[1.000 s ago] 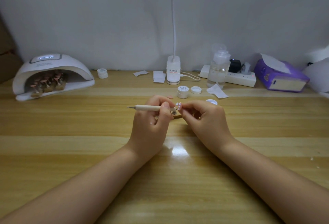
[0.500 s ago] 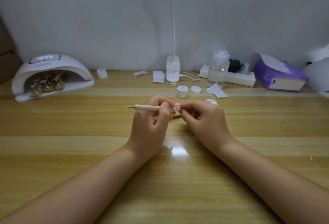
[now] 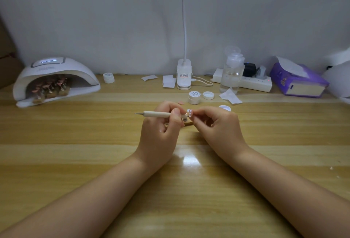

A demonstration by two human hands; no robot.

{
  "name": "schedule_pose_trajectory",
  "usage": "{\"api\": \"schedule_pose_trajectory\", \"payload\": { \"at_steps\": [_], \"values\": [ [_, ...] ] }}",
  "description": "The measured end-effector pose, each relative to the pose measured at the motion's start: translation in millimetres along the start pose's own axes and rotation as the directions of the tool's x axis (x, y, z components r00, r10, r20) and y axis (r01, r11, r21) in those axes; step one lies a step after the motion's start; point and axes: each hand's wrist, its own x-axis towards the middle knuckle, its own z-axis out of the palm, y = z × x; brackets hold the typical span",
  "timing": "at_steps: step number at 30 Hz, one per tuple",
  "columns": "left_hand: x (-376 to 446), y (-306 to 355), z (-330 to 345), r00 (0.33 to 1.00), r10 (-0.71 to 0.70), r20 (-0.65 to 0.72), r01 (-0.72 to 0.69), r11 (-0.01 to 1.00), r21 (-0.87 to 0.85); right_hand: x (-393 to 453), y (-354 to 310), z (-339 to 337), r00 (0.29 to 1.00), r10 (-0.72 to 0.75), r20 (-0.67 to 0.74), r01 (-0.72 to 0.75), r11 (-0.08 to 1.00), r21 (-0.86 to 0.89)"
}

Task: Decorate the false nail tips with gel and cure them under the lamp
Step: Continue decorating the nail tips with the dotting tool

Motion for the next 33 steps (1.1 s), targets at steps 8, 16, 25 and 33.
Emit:
{"api": "schedule_pose_trajectory", "payload": {
  "at_steps": [8,16,25,33],
  "values": [
    [0.7,-0.7,-0.6,0.997,0.031,-0.066,-0.035,0.998,-0.061,-0.1,0.7,-0.1,1.0,-0.011,-0.019,0.011,1.0,0.001],
    [0.5,-1.6,0.3,0.999,0.02,-0.039,-0.023,0.998,-0.064,-0.4,2.4,0.4,1.0,0.003,-0.027,-0.003,1.0,0.003],
    [0.2,1.0,1.5,1.0,-0.008,-0.018,0.008,1.0,-0.022,-0.3,2.1,-0.1,1.0,0.007,-0.011,-0.007,1.0,0.004],
    [-0.2,0.3,0.5,1.0,0.0,-0.023,0.0,1.0,0.003,0.3,1.8,0.0,1.0,0.004,-0.011,-0.004,1.0,0.011]
  ]
}}
